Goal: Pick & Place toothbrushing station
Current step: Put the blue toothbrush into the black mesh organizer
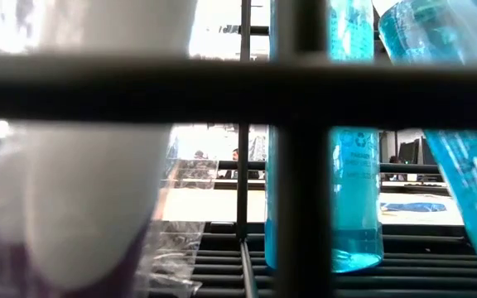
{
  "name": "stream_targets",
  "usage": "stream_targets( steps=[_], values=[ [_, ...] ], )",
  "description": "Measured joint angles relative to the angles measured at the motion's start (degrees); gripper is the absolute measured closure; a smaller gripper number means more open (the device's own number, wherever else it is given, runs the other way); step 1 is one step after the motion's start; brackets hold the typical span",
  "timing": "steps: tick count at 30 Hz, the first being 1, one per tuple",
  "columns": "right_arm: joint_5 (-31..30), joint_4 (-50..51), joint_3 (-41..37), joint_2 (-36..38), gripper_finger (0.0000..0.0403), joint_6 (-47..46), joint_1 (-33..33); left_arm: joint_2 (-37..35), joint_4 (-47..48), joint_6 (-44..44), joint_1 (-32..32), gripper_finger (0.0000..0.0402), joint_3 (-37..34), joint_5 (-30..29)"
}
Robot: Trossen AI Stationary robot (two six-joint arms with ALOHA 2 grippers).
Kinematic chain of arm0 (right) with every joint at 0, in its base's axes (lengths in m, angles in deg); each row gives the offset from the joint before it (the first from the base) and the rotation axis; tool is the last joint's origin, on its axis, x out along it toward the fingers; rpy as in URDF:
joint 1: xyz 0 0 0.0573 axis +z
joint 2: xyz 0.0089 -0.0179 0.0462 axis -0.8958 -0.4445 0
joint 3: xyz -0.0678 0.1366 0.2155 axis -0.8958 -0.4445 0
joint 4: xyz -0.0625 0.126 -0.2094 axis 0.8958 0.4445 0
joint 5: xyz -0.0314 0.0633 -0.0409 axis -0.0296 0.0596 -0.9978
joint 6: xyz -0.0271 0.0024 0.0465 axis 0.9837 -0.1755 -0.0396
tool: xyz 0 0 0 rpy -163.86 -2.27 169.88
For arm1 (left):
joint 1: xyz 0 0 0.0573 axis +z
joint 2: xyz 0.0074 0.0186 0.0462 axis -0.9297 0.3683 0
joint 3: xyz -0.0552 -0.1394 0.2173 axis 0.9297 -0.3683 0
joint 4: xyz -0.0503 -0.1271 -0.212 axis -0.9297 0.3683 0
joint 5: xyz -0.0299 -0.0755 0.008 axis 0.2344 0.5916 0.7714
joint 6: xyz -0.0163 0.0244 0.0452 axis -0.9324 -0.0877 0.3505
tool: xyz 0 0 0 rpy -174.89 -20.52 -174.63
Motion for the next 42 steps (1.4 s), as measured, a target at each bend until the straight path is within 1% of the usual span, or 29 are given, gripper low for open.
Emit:
stream_targets(
  steps=[3,6,7,9,11,13,15,19,23,27,32,37,40,42],
  values=[
    [-0.23,3.8,1.08,0.0,0.0401,9.92,0.06,0.0,-0.15,-0.24,-0.01,0.0271,0.0,0.19],
    [-2.22,6.4,1.13,0.0,0.0391,22.7,0.65,0.0,-0.35,-0.84,-0.07,0.0271,0.0,0.19],
    [-3.81,7.41,1.13,0.0,0.0385,26.98,1.11,0.0,-0.41,-1.08,-0.09,0.0271,0.0,0.19],
    [-9.03,8.84,1.09,0.0,0.0369,33.71,2.2,0.0,-0.54,-1.28,-0.09,0.0271,0.0,0.19],
    [-14.75,8.27,0.54,0.02,0.0351,38.26,3.03,-0.02,-0.6,-1.95,-0.09,0.0271,0.0,0.19],
    [-18.51,7.52,-0.3,0.02,0.0331,41.59,3.34,0.0,-0.78,-2.78,-0.08,0.0271,0.0,0.19],
    [-20.66,6.32,-1.03,0.02,0.0311,43.68,3.24,0.0,-0.99,-3.98,-0.07,0.0271,0.02,0.18],
    [-21.63,6.17,-1.34,0.02,0.0266,47.25,3.42,0.0,-1.01,-7.0,-0.07,0.0271,0.02,0.13],
    [-21.75,4.75,-1.37,0.55,0.0223,48.84,4.45,0.0,-1.04,-10.02,-0.07,0.0271,0.02,0.15],
    [-21.8,0.4,-1.34,0.72,0.0194,49.65,6.44,0.0,-1.13,-11.47,-0.07,0.0271,0.02,0.17],
    [-20.75,-0.57,-1.41,-0.25,0.0179,52.46,7.77,0.0,-1.4,-11.95,-0.06,0.0271,0.02,0.63],
    [-20.97,-1.1,-3.27,-0.09,0.0181,56.1,6.54,0.0,-1.48,-12.04,-0.04,0.0271,0.02,1.27],
    [-21.03,-1.72,-4.75,-0.13,0.0183,56.51,6.12,0.0,-1.47,-11.86,-0.04,0.0271,0.02,1.26],
    [-22.32,-1.69,-5.77,-0.13,0.0184,56.51,6.17,0.0,-1.46,-11.84,-0.04,0.0271,0.04,1.26]
  ],
)
